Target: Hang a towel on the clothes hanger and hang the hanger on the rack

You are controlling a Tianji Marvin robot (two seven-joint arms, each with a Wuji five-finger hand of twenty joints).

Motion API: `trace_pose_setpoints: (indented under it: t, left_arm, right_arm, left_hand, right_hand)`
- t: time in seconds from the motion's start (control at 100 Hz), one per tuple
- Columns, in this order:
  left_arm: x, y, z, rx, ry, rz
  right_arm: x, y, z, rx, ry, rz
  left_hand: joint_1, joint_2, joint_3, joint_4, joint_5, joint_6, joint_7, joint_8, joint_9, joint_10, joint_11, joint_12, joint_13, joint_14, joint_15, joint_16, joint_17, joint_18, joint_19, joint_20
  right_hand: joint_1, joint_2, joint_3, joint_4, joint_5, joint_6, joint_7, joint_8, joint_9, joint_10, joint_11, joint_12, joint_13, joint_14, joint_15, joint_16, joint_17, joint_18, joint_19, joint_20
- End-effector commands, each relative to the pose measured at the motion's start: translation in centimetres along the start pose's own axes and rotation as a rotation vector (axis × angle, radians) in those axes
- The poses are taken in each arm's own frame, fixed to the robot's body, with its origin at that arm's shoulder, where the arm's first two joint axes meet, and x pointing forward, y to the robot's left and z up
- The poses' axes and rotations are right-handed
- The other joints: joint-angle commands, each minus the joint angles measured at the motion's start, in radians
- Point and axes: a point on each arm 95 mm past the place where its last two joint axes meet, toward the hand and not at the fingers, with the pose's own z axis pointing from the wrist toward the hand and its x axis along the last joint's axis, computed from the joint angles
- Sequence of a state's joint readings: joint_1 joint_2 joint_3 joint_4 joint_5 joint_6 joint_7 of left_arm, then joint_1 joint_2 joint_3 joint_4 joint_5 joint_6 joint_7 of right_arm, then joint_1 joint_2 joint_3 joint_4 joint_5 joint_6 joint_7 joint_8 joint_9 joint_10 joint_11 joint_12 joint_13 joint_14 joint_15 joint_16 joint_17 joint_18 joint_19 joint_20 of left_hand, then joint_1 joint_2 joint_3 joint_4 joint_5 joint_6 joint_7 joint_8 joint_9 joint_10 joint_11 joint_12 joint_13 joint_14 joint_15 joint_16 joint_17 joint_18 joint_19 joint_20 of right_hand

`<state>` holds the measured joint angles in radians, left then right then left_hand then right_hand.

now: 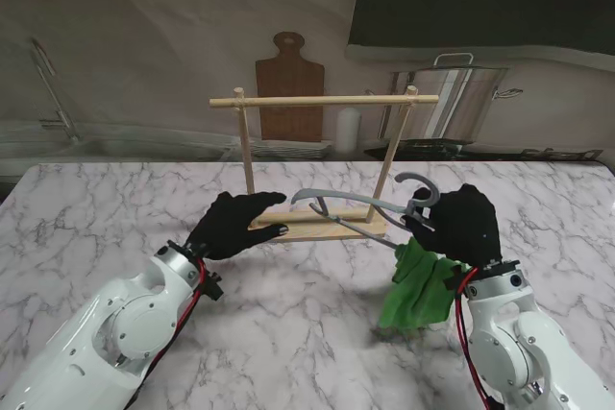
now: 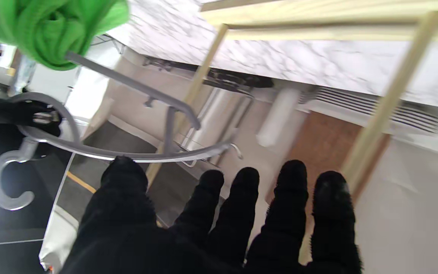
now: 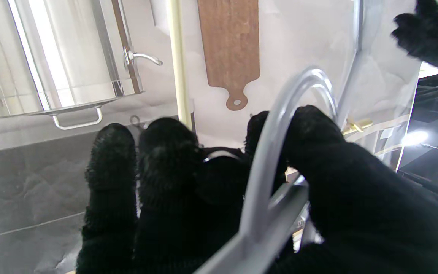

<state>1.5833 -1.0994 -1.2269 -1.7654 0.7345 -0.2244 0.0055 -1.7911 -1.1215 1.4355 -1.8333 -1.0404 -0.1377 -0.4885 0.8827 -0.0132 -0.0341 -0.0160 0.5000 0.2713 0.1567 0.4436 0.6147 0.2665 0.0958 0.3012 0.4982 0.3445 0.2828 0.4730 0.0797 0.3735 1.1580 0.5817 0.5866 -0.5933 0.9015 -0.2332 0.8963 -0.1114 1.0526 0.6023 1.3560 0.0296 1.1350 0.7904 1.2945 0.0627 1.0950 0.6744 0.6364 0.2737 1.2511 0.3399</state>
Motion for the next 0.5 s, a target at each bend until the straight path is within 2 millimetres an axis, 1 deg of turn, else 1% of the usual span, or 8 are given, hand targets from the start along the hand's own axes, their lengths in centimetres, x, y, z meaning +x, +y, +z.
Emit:
trace_pose_setpoints:
  t: [0.0, 0.14, 0.26, 0.36, 0.49]
  left_arm:
    - [-1.3, 0.0, -0.7, -0.019, -0.041, 0.03]
    - [-3.5, -0.3, -1.8, -0.014, -0.12, 0.064]
    - [-5.1, -0.1, -2.3, -0.034, -0.18, 0.096]
    - [-5.9, 0.4, -2.6, -0.05, -0.217, 0.1]
    - [-6.6, 0.6, -2.9, -0.075, -0.248, 0.122]
  right_arm:
    - [0.2, 0.9, 0.9, -0.032, 0.003, -0.018]
    - [0.8, 1.2, 2.0, -0.053, -0.014, -0.036]
    - [1.4, 1.1, 2.9, -0.056, -0.039, -0.036]
    - [2.0, 0.9, 3.7, -0.056, -0.056, -0.035]
    - [2.6, 0.7, 4.8, -0.063, -0.075, -0.058]
  left_hand:
    - [0.032, 0.048, -0.002, -0.001, 0.048, -0.017, 0.032, 0.036, 0.043, -0.016, 0.018, 0.029, 0.028, -0.014, 0.025, 0.033, 0.012, 0.012, -0.409, 0.042]
    - [0.039, 0.052, -0.002, -0.001, 0.092, -0.021, 0.054, 0.068, 0.072, -0.016, 0.03, 0.044, 0.047, -0.009, 0.037, 0.048, 0.041, 0.001, -0.331, 0.068]
    - [0.042, 0.057, -0.001, -0.001, 0.098, -0.023, 0.056, 0.075, 0.065, -0.013, 0.026, 0.045, 0.044, -0.007, 0.037, 0.049, 0.043, -0.003, -0.312, 0.071]
    - [0.043, 0.058, -0.002, -0.001, 0.107, -0.023, 0.059, 0.081, 0.06, -0.013, 0.023, 0.044, 0.043, -0.006, 0.037, 0.049, 0.043, -0.003, -0.307, 0.069]
    - [0.044, 0.059, -0.002, -0.001, 0.111, -0.022, 0.06, 0.086, 0.066, -0.01, 0.024, 0.045, 0.047, -0.003, 0.04, 0.052, 0.048, -0.006, -0.292, 0.071]
  right_hand:
    - [0.04, 0.027, 0.033, -0.024, 0.015, 0.023, 0.017, -0.004, 0.063, 0.035, 0.027, -0.002, 0.027, -0.058, 0.057, 0.011, 0.015, 0.015, 0.031, 0.022]
    - [0.03, 0.023, 0.041, -0.025, 0.033, 0.045, 0.021, -0.015, 0.094, 0.026, 0.037, -0.004, 0.026, -0.062, 0.106, 0.017, 0.035, 0.019, 0.051, 0.025]
    - [0.033, 0.004, 0.052, -0.022, 0.05, 0.054, 0.02, -0.027, 0.099, 0.03, 0.057, 0.001, 0.025, -0.061, 0.135, 0.019, 0.048, 0.027, 0.064, 0.024]
    - [0.031, -0.003, 0.055, -0.02, 0.059, 0.06, 0.016, -0.032, 0.1, 0.029, 0.074, 0.005, 0.026, -0.062, 0.152, 0.021, 0.058, 0.023, 0.071, 0.023]
    - [0.022, -0.022, 0.078, -0.009, 0.081, 0.074, 0.015, -0.048, 0.1, 0.021, 0.134, 0.014, 0.025, -0.068, 0.209, 0.035, 0.09, 0.017, 0.095, 0.017]
